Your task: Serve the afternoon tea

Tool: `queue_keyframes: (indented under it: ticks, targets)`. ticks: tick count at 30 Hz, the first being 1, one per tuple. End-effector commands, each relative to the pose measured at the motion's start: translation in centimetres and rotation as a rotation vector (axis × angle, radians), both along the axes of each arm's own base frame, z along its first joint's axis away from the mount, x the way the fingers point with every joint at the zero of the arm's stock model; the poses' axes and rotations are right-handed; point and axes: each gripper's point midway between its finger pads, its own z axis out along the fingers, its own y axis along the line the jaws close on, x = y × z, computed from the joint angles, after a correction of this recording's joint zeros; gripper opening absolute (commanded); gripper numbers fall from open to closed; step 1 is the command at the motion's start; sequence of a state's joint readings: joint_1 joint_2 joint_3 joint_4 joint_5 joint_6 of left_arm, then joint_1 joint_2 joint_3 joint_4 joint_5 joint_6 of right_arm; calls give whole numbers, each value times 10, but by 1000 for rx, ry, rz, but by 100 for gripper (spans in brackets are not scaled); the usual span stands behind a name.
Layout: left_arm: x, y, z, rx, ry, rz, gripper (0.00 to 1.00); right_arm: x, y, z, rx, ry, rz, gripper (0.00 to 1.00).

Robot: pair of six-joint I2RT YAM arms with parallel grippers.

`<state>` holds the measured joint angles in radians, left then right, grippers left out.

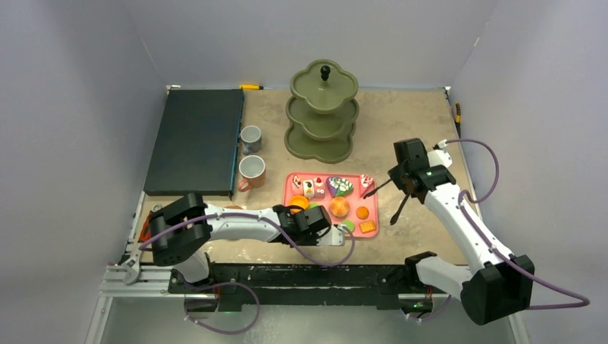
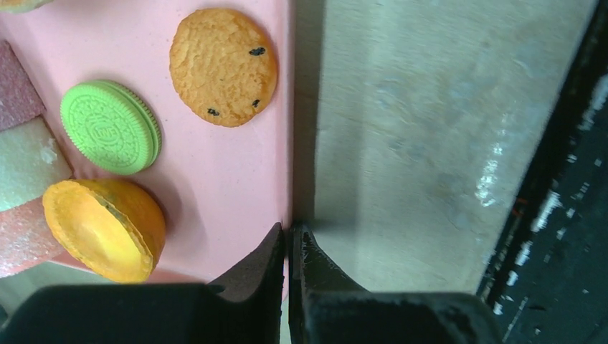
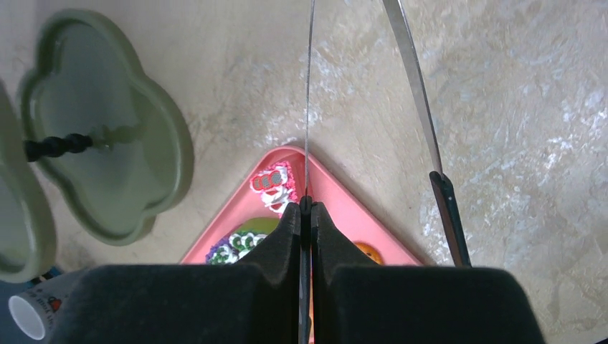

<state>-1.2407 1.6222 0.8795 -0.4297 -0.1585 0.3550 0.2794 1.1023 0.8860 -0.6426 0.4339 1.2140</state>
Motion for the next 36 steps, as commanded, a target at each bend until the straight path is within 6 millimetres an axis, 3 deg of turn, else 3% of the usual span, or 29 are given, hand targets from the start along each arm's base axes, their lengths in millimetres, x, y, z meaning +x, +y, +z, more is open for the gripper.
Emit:
queue_keyframes:
  ticks: [1, 11, 14, 19, 28, 30, 34, 36]
  targets:
    - [19, -12, -3, -32, 18, 20, 0, 7, -19, 41, -86, -94, -31, 0]
    - [43, -21, -7, -35, -4, 57, 0, 13, -22, 61, -111, -165, -16, 0]
    - [50, -15, -6, -27, -37, 45, 0, 16, -20, 65, -111, -182, -4, 0]
    - [73, -1, -8, -3, -67, 69, 0, 19, -17, 72, -105, -202, 15, 0]
    - [109, -3, -10, -8, -101, 110, 0, 17, -18, 75, -107, -222, 20, 0]
    - [104, -4, -7, -24, -72, 114, 0, 18, -18, 75, -114, -223, 24, 0]
    - [75, -9, 5, -69, -27, 99, 0, 24, -13, 75, -110, -231, 56, 0]
    - [60, -9, 9, -74, 4, 101, 9, 28, -7, 76, -105, -246, 92, 0]
